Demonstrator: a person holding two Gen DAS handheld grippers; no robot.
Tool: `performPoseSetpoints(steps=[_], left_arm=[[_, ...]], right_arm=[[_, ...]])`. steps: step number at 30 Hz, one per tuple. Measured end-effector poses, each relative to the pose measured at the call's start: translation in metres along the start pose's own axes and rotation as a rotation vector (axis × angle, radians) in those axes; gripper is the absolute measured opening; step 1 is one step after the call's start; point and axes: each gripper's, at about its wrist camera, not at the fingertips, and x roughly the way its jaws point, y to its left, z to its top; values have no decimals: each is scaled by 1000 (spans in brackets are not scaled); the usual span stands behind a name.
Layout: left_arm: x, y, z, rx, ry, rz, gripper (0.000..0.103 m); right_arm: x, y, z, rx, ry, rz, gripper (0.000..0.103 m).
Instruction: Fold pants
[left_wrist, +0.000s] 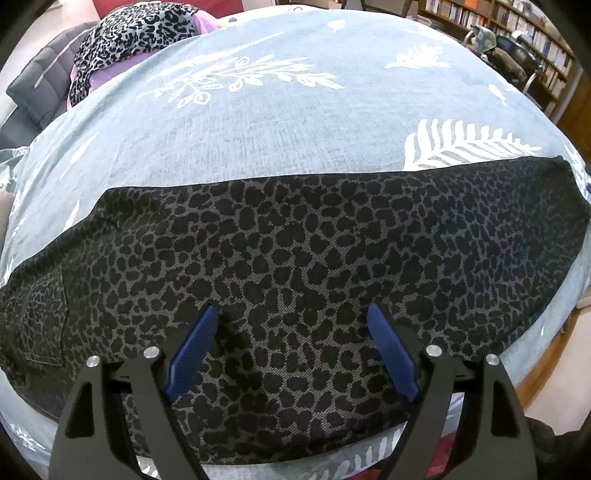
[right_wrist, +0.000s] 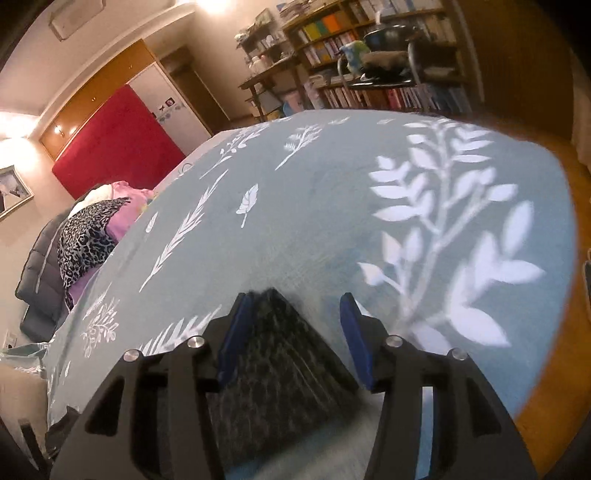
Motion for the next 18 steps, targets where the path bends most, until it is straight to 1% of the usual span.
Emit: performPoseSetpoints(steps=[1,4,7,8,9,11,13,14,16,18], left_arm=[[-2,0,1,0,-3,-5,83],[-11,-3,3,10,-21,-18,83],[-22,-8,2,30,-48,-19,83],[-24,-9,2,34,-53,-19,83],[-27,-9,0,35,-57,-19,83],[-30,-8,-2,31,-60,-16,83],[-32,-5,-4,15,-57,-16,83],[-33,-4,-5,8,-56,-20,83],[-34,-1,-6,-4,-54,-32,83],[-35,-1,-7,1,-58,-36,83]], right_arm=[[-9,-2,-6,-8,0,5,52],[-19,-9,-21,-4,27,12,52],[-17,-23,-36,63,51,25,52],[-12,-31,-44,118,66,54,52],[-9,-34,-47,143,70,71,52],[-5,-30,-51,155,58,91,52],[3,-22,-52,157,85,145,52],[8,-16,-52,147,96,147,54],[20,-3,-54,113,94,106,54],[24,-3,-55,136,76,100,54]])
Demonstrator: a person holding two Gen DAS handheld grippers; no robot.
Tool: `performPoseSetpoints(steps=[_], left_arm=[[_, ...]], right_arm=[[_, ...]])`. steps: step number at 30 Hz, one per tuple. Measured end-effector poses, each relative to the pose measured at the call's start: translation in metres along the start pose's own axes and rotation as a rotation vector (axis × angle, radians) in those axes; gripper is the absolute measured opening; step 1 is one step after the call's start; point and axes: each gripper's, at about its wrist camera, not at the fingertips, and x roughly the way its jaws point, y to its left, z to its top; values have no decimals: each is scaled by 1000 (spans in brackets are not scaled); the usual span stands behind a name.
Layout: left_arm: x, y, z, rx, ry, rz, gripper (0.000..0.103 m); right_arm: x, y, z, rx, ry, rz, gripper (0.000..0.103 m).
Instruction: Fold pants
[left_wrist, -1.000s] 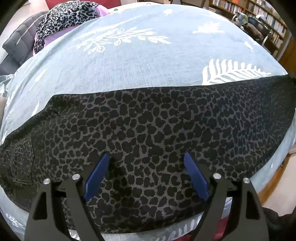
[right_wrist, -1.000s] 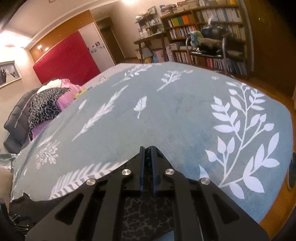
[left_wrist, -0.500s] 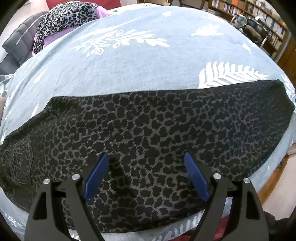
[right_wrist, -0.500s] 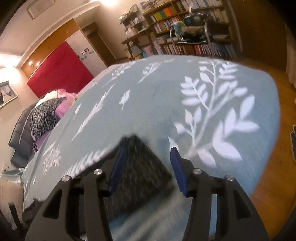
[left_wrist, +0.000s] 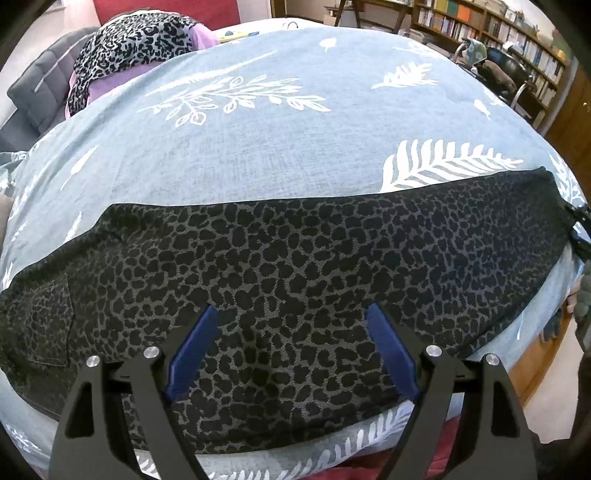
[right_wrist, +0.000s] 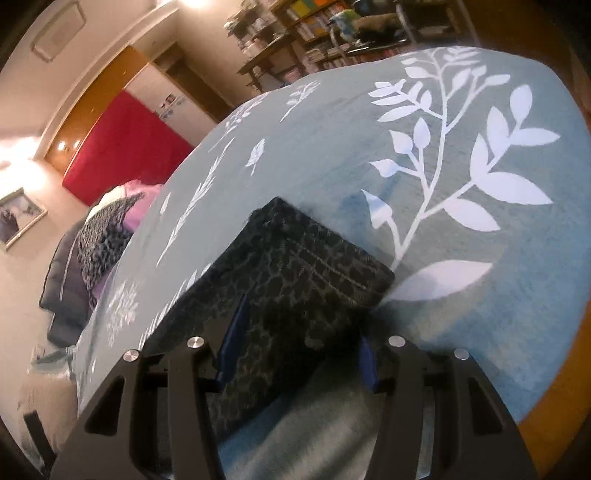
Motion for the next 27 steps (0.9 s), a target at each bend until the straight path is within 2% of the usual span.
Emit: performPoseSetpoints(steps=[5,9,11,14,17,22,27], left_arm=[[5,-3,-2,8,13,-10,83],[9,0,-1,-6,21,-17,83],[8,4,-2,-8,18,-17,83],[4,12,-2,-15,10,-14,83],[0,24,-2,-35,4,-15,83],[-5,39,-2,-63,-10,-23,83],[-14,57,-5,-102,-29,-32,83]], right_arm=[[2,0,-5,64,-30,43,53],[4,6,-12,71,6,111,44],[5,6,-11,81,7,102,28],[-5,10,-6,101,-7,121,15],[-28,43,-1,-6,-51,132,8],[-63,113,-5,-203,-91,197,8],[-77,183,-29,-367,-84,281,8]])
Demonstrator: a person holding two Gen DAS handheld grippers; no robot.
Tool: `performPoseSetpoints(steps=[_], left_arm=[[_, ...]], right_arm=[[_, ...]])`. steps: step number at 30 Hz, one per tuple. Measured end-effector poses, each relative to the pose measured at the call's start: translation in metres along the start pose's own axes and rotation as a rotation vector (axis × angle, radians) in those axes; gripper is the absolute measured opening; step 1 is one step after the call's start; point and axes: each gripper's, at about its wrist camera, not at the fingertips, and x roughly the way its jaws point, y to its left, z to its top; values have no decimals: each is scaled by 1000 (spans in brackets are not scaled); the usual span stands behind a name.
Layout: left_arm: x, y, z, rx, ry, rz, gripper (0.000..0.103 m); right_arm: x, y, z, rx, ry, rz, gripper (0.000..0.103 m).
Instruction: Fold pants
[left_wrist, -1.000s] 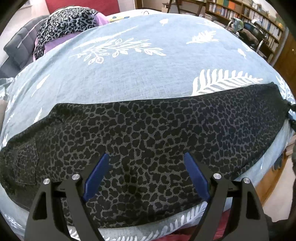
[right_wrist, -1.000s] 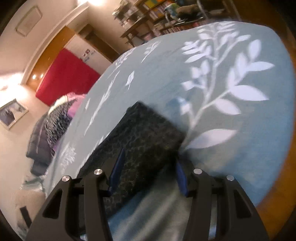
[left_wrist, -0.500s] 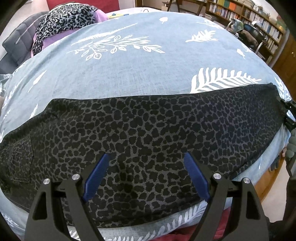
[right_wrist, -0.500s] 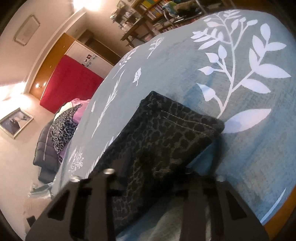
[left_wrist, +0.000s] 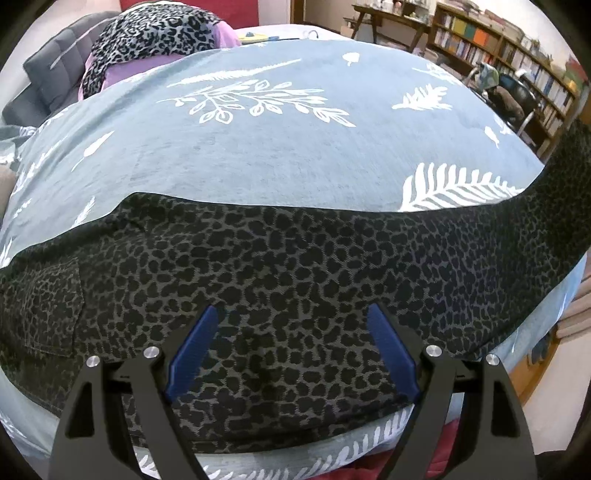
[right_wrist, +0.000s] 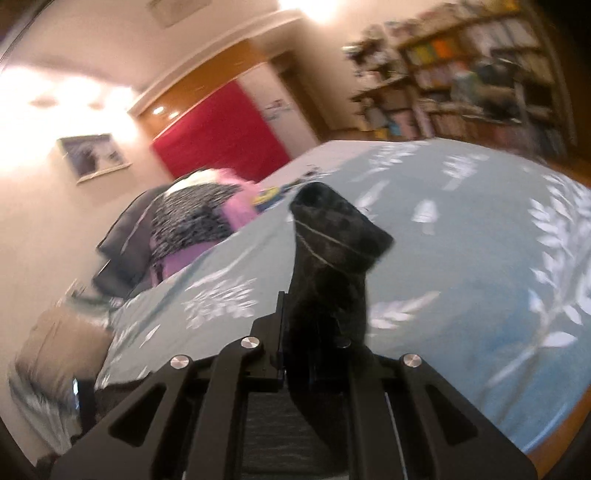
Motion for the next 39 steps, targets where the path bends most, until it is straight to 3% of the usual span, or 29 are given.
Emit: performPoseSetpoints(steps=[6,15,26,33,36,38,39], left_arm=[[-7,27,-3,-80,-9,-25,83],[-17,77,-14,-185,-25,-30,83],[-30,128,-26,-281,-56,-43,83],[-32,150,-32,-350,-50,-88,83],[-30,147,-31,-336,-42,-92,83],[-28,143,-29,-330,-35,-101,83],[-27,140,-28,-329,-29,-117,83]], right_arm=[[41,81,-19,-172,83,66,8],[105,170,-93,-321,283,172,8],[143,235,-167,-476,443,246,9],[155,237,-194,-511,519,243,12],[158,235,-200,-494,550,253,24],[157,232,-204,-470,579,287,40],[156,233,-205,-471,584,302,41]])
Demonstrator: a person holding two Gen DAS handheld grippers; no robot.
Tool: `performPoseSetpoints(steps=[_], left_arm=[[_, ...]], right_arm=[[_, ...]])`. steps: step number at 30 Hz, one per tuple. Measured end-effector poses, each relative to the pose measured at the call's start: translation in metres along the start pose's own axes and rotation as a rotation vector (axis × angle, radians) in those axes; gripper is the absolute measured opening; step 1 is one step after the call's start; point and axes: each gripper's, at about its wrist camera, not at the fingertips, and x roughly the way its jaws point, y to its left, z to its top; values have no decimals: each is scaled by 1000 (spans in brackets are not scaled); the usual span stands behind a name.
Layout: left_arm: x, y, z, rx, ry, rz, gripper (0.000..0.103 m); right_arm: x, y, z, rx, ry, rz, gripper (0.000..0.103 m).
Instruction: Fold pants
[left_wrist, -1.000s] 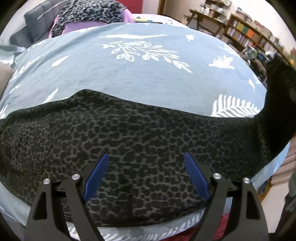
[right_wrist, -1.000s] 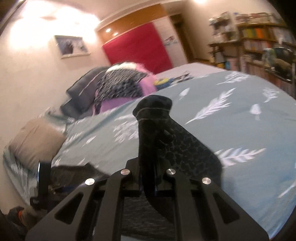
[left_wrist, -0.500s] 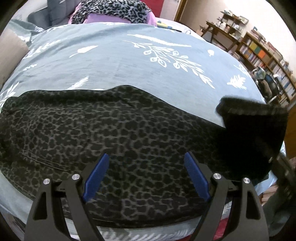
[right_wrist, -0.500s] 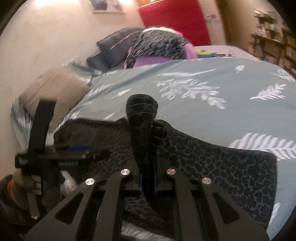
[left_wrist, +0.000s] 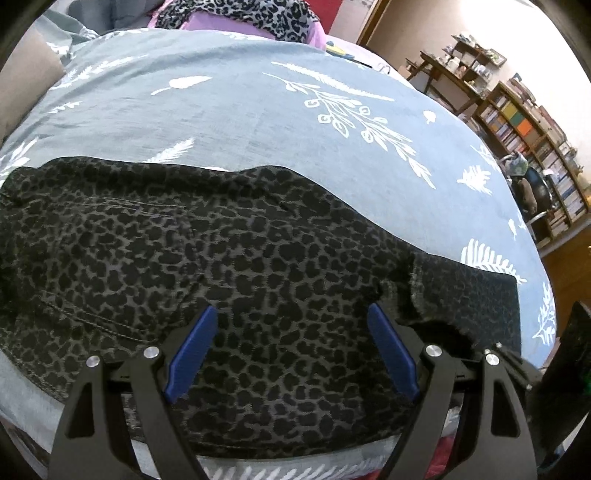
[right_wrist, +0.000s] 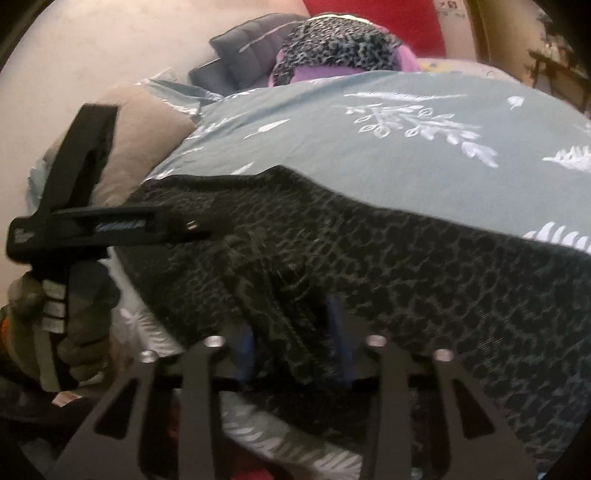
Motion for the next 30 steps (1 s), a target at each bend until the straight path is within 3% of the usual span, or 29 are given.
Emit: performPoseSetpoints(steps=[4,10,15,21,23,24,26,30], left_arm=[[10,-10,2,-5,48,-56,83],[22,-27,3,20,89,-62,83],[30,-29,2,36,96,-31,83],[29,-33,4,40,92,-23,83],[28,-31,5,38,87,-21,83],[27,-30,5,37,84,-18,83],[26,-26,5,34,84,-18,83],[27,-26,4,34,91,-24,83]], right_arm=[[-4,8,-9,-35,19,47,49],[-24,5,-11,-13,-13,83,52],[-36,-6,-5,23,-60,54,52],[-17,3,-2,-49,-29,54,52],[-8,8,-4,-91,-29,7,52],[-3,8,-5,-98,-20,-27,50],[5,4,-7,-80,-2,-37,20],[-2,8,-6,-84,-14,-16,9]])
